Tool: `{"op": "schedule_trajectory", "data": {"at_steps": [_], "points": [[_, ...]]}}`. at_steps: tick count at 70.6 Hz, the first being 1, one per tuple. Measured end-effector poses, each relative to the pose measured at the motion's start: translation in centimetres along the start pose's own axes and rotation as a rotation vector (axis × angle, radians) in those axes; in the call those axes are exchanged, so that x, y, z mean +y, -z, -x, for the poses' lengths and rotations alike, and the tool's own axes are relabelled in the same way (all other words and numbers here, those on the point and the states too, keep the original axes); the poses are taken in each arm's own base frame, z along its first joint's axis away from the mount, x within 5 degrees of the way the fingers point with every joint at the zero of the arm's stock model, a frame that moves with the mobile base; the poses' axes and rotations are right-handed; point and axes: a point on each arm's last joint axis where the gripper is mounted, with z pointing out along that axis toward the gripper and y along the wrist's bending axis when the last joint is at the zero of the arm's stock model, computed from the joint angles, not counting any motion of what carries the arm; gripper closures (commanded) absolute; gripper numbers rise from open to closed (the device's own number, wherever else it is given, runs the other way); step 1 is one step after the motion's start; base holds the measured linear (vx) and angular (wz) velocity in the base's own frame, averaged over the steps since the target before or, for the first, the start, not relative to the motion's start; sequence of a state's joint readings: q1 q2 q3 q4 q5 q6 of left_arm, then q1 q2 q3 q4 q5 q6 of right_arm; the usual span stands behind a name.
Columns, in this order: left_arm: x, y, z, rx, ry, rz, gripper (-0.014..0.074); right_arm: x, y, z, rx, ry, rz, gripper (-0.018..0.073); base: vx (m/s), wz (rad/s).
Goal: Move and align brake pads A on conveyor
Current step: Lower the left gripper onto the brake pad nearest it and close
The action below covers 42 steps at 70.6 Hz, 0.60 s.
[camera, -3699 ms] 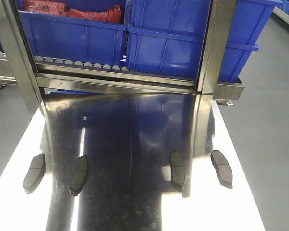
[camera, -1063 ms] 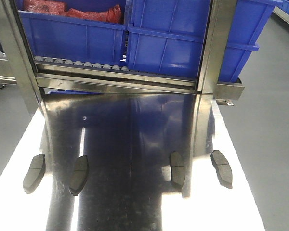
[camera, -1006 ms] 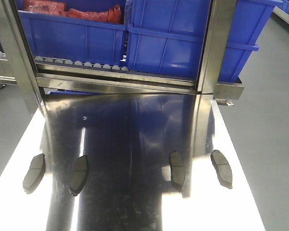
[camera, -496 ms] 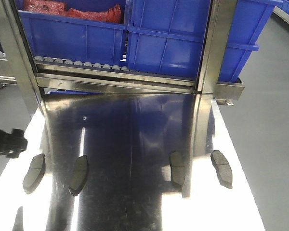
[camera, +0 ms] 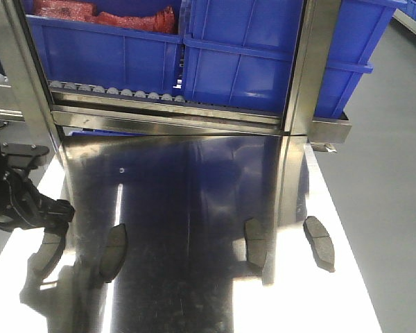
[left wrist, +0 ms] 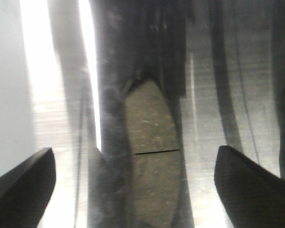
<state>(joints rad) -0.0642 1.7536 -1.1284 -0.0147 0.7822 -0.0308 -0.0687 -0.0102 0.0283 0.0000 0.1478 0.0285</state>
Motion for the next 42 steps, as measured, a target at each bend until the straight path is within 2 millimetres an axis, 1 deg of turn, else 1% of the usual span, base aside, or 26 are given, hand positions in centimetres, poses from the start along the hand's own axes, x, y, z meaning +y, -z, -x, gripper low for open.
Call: {"op": "schedule_trajectory", "data": {"at_steps": [11,17,42], "points": [[-0.2,-2.1,-0.2,0.064,-0.005,-0.024,-0.0010,0.0,0.0,0.0,0.000,0.000,0.000,0.0569,0.00,0.00],[-0.3,-2.6,-0.2,0.080,-0.002,-0.025,-0.0001,0.0,0.0,0.0,0.000,0.000,0.000,0.0569,0.00,0.00],[-0.3,-2.7,-0.1,0.073,-0.003,-0.026,0.0069,0.0,0.0,0.0,0.000,0.000,0.000,0.0569,0.00,0.00]]}}
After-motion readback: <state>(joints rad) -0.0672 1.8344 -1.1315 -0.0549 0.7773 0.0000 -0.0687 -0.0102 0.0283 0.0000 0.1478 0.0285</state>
